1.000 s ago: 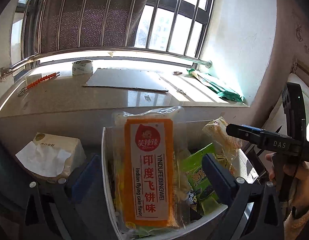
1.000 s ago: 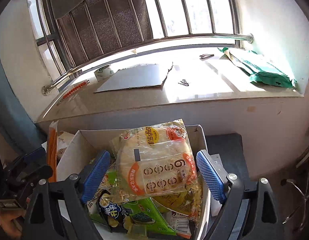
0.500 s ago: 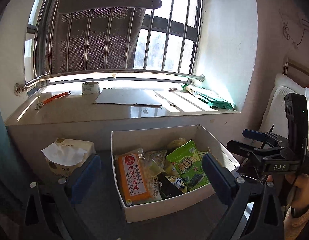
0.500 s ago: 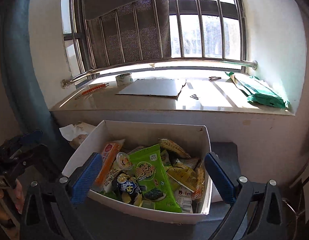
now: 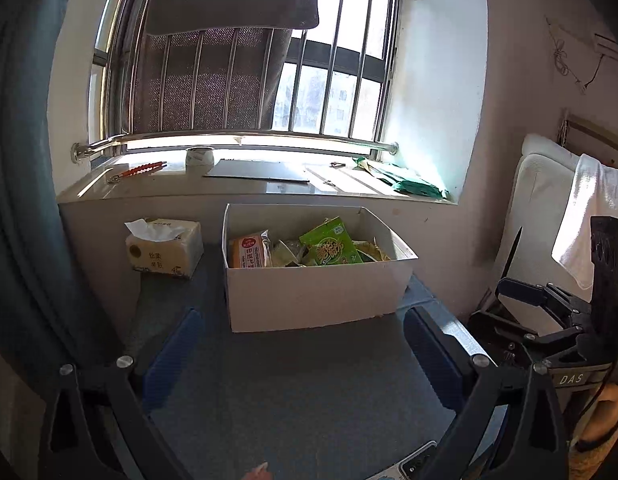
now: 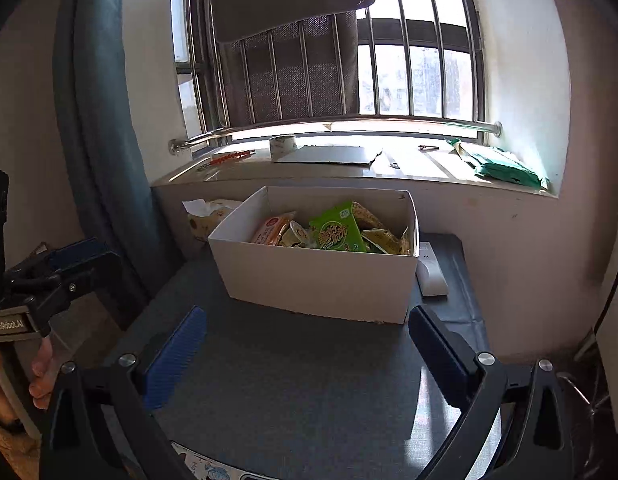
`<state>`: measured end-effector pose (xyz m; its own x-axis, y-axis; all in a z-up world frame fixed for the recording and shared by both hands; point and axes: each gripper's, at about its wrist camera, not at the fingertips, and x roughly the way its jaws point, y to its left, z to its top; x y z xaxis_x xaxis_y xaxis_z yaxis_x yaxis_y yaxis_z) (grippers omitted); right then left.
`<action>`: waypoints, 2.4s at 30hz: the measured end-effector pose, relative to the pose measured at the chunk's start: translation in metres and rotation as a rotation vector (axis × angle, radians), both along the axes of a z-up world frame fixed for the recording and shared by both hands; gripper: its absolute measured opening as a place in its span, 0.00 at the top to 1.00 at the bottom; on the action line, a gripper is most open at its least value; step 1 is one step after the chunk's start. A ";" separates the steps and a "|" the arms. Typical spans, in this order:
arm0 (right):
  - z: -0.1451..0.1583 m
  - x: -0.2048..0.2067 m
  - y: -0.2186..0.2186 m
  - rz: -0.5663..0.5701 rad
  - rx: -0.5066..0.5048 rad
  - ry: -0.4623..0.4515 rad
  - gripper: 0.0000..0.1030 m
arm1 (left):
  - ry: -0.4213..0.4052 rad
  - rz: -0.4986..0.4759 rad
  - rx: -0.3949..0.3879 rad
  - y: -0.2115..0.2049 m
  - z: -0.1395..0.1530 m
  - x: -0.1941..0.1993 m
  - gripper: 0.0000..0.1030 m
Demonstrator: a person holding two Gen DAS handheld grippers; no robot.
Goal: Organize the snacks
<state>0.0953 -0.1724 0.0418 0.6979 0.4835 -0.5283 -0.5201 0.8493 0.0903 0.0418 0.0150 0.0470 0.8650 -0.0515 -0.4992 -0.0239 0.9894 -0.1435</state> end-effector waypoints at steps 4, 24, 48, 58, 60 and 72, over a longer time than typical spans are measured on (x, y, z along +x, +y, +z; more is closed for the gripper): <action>-0.015 -0.025 -0.014 0.010 0.055 0.067 0.00 | 0.023 -0.007 -0.036 -0.012 -0.010 -0.024 0.00; -0.024 -0.034 -0.017 0.055 0.053 0.093 0.00 | 0.061 0.028 -0.008 -0.033 -0.021 -0.034 0.00; -0.024 -0.036 -0.018 0.058 0.041 0.085 0.00 | 0.080 0.017 -0.010 -0.034 -0.026 -0.031 0.00; -0.023 -0.037 -0.014 0.067 0.037 0.087 0.00 | 0.076 0.017 -0.016 -0.031 -0.024 -0.031 0.00; -0.024 -0.037 -0.014 0.068 0.035 0.086 0.00 | 0.077 0.019 -0.011 -0.030 -0.024 -0.031 0.00; -0.024 -0.037 -0.015 0.070 0.035 0.088 0.00 | 0.078 0.022 -0.011 -0.029 -0.024 -0.032 0.00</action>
